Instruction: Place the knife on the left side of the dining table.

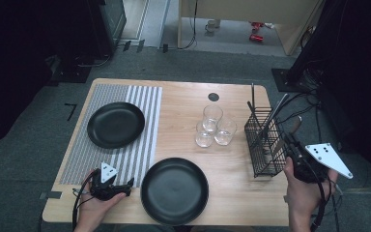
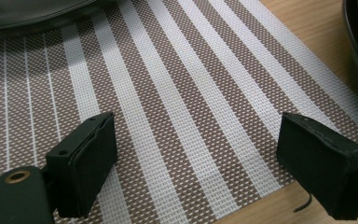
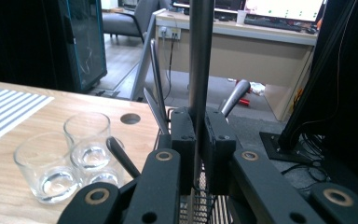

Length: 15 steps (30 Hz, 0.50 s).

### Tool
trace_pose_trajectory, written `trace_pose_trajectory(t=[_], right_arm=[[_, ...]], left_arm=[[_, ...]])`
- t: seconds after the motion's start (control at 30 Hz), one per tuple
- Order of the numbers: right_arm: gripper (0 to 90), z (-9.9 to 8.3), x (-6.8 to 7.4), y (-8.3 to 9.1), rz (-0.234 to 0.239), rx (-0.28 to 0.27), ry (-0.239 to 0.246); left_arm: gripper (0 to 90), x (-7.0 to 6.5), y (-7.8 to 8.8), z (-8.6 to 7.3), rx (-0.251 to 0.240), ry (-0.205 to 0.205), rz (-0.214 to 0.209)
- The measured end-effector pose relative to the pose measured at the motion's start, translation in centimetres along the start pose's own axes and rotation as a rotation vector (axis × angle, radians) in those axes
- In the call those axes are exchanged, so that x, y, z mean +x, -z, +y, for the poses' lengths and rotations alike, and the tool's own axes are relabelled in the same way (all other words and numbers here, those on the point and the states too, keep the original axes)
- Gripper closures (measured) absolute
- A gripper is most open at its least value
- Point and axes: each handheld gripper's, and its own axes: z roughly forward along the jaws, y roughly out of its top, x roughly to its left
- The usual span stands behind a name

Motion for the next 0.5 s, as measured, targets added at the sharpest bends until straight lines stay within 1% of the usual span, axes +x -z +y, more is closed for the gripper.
trace_pose_trajectory(t=[0.03,0.1,0.13,0.17,0.23,0.33,0.5], right_arm=[[85.7,0.2,0.0,0.1,0.002,-0.004,-0.005],[85.7,0.5,0.1,0.3,0.01,-0.011,-0.013],[85.7,0.6,0.2,0.4,0.014,-0.014,-0.014],[85.7,0.8,0.3,0.5,0.014,-0.016,-0.012],[85.7,1.1,0.5,0.6,0.021,-0.021,-0.012],[85.7,1.6,0.8,0.7,0.026,-0.029,-0.008],[85.7,2.7,1.2,1.3,0.043,-0.053,-0.018]], left_arm=[[13.4,0.1,0.1,0.1,-0.004,0.003,0.002],[13.7,0.3,0.5,0.4,-0.015,0.027,-0.013],[13.7,0.4,0.7,0.6,-0.022,0.034,-0.014],[13.8,0.4,1.0,0.8,-0.036,0.044,-0.014],[14.0,0.5,1.6,1.4,-0.057,0.05,-0.02],[14.2,0.5,2.5,2.3,-0.082,0.051,-0.025],[14.1,0.1,3.9,3.7,-0.126,0.023,-0.05]])
